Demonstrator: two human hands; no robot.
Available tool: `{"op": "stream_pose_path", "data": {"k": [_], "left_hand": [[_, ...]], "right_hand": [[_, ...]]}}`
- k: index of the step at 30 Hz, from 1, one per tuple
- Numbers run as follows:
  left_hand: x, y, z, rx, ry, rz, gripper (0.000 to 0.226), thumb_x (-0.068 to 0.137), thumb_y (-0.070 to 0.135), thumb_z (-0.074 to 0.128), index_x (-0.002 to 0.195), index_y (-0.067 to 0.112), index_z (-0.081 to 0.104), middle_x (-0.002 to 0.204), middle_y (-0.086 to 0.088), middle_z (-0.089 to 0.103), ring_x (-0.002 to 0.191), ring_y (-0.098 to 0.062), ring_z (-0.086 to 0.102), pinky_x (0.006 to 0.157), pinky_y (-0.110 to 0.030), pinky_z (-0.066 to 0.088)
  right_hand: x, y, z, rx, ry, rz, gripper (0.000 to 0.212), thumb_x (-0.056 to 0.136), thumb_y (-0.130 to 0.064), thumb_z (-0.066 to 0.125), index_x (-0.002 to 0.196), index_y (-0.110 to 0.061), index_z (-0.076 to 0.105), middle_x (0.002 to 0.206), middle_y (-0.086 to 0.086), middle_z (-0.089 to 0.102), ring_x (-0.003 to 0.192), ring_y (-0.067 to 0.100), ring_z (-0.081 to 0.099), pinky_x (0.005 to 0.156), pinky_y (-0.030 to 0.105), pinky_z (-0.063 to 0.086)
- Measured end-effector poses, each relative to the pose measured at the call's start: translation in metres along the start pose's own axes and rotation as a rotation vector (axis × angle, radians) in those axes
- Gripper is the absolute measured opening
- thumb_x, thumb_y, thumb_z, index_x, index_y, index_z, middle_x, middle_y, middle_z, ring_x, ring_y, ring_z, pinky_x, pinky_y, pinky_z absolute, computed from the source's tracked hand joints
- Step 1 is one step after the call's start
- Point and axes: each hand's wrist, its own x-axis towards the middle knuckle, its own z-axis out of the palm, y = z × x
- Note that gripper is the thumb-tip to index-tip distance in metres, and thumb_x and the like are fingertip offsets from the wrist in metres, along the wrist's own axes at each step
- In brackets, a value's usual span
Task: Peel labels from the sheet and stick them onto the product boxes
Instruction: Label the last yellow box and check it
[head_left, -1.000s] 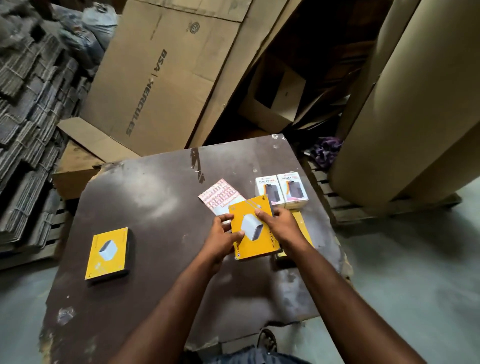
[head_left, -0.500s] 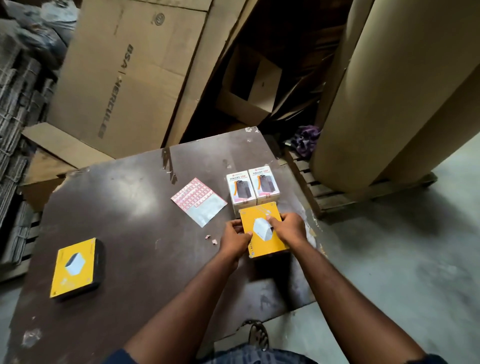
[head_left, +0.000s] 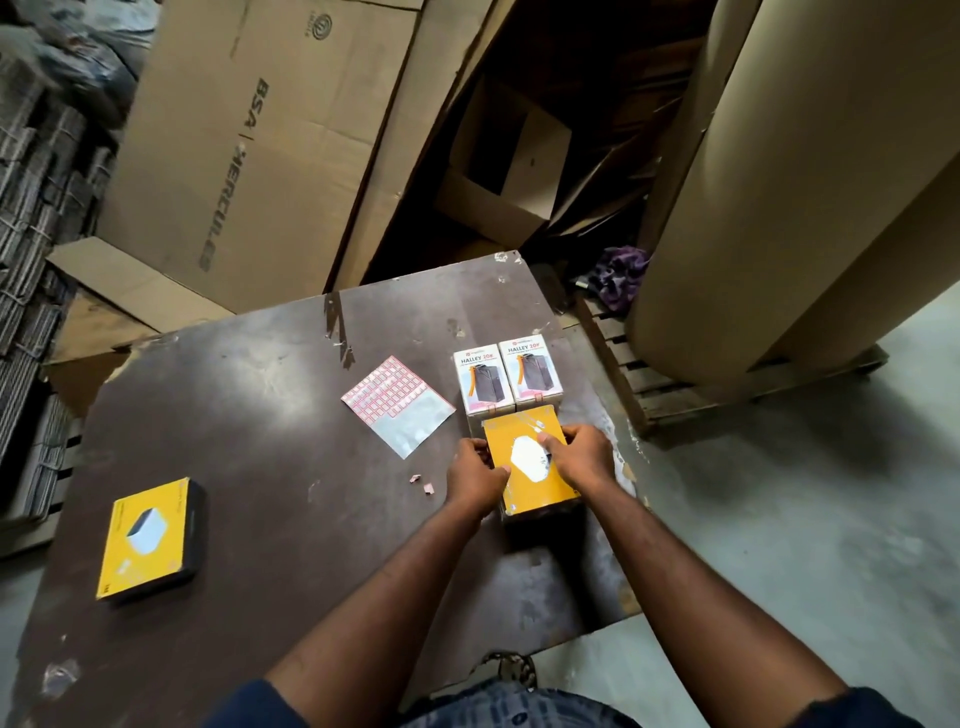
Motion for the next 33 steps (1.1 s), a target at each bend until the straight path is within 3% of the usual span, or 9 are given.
{"op": "stream_pose_path", "data": {"k": [5, 8, 12, 15, 18, 23, 26, 29, 33], "left_hand": [[0.002, -0.004, -0.009, 0.046, -0.030, 0.044, 0.047, 0.081, 0.012, 0.076, 0.121, 0.011, 0.052, 0.118, -0.003, 0.065, 0.106, -0.020, 0.064, 0.095, -0.043, 0.053], [0.002, -0.010, -0.021, 0.001, -0.028, 0.036, 0.044, 0.083, 0.015, 0.075, 0.121, 0.015, 0.053, 0.118, -0.002, 0.063, 0.107, -0.019, 0.063, 0.094, -0.046, 0.054], [0.002, -0.021, -0.053, -0.044, -0.003, 0.034, 0.038, 0.088, 0.022, 0.071, 0.121, 0.018, 0.053, 0.121, -0.004, 0.059, 0.107, -0.021, 0.062, 0.093, -0.045, 0.054], [0.004, -0.030, -0.089, -0.054, 0.060, 0.077, 0.034, 0.088, 0.022, 0.070, 0.117, 0.022, 0.053, 0.120, -0.002, 0.060, 0.105, -0.021, 0.064, 0.082, -0.038, 0.056], [0.004, -0.040, -0.130, -0.053, 0.137, 0.101, 0.033, 0.086, 0.024, 0.071, 0.114, 0.025, 0.053, 0.119, -0.003, 0.062, 0.102, -0.020, 0.065, 0.086, -0.039, 0.056], [-0.008, -0.064, -0.209, -0.006, 0.264, 0.104, 0.037, 0.088, 0.022, 0.071, 0.121, 0.015, 0.056, 0.117, 0.000, 0.061, 0.101, -0.015, 0.060, 0.095, -0.039, 0.052], [-0.019, -0.092, -0.262, 0.035, 0.336, 0.097, 0.038, 0.086, 0.020, 0.072, 0.121, 0.013, 0.057, 0.121, -0.003, 0.062, 0.104, -0.016, 0.060, 0.094, -0.033, 0.049], [-0.027, -0.121, -0.323, 0.141, 0.410, 0.116, 0.036, 0.087, 0.016, 0.071, 0.120, 0.010, 0.059, 0.117, -0.002, 0.062, 0.108, -0.016, 0.059, 0.093, -0.030, 0.045], [-0.022, -0.169, -0.396, 0.137, 0.477, 0.030, 0.035, 0.083, 0.017, 0.071, 0.116, 0.009, 0.062, 0.117, -0.012, 0.066, 0.112, -0.026, 0.062, 0.096, -0.041, 0.049]], "right_hand": [[0.000, 0.003, 0.002, -0.005, 0.028, 0.012, 0.047, 0.080, -0.049, 0.074, 0.112, -0.014, 0.071, 0.116, 0.009, 0.070, 0.105, 0.029, 0.064, 0.088, 0.037, 0.053], [-0.012, -0.002, 0.002, -0.011, 0.148, -0.026, 0.040, 0.082, -0.039, 0.075, 0.111, -0.016, 0.063, 0.119, 0.010, 0.061, 0.112, 0.031, 0.057, 0.090, 0.038, 0.047], [-0.036, -0.023, 0.008, -0.065, 0.348, -0.200, 0.022, 0.084, -0.021, 0.069, 0.104, -0.016, 0.060, 0.115, 0.008, 0.058, 0.114, 0.031, 0.050, 0.093, 0.041, 0.041], [-0.049, -0.046, 0.026, -0.007, 0.381, -0.403, 0.017, 0.080, -0.011, 0.069, 0.096, -0.013, 0.062, 0.102, 0.008, 0.061, 0.104, 0.032, 0.054, 0.088, 0.040, 0.041], [-0.064, -0.075, 0.056, 0.055, 0.237, -0.525, 0.015, 0.079, -0.009, 0.070, 0.091, -0.011, 0.063, 0.096, 0.007, 0.062, 0.096, 0.030, 0.058, 0.086, 0.036, 0.042], [-0.103, -0.116, 0.137, 0.002, -0.172, -0.528, 0.019, 0.081, -0.020, 0.073, 0.096, -0.012, 0.066, 0.100, 0.006, 0.067, 0.091, 0.025, 0.064, 0.084, 0.037, 0.052], [-0.137, -0.140, 0.183, -0.005, -0.397, -0.546, 0.019, 0.087, -0.018, 0.071, 0.103, -0.009, 0.065, 0.103, 0.006, 0.071, 0.085, 0.017, 0.064, 0.076, 0.024, 0.049], [-0.169, -0.163, 0.227, -0.010, -0.489, -0.585, 0.017, 0.088, -0.020, 0.070, 0.103, -0.012, 0.066, 0.100, 0.003, 0.072, 0.080, 0.012, 0.064, 0.071, 0.017, 0.045], [-0.196, -0.186, 0.279, -0.064, -0.561, -0.581, 0.019, 0.090, -0.019, 0.067, 0.106, -0.009, 0.065, 0.101, 0.004, 0.071, 0.082, 0.012, 0.062, 0.066, 0.015, 0.040]]}}
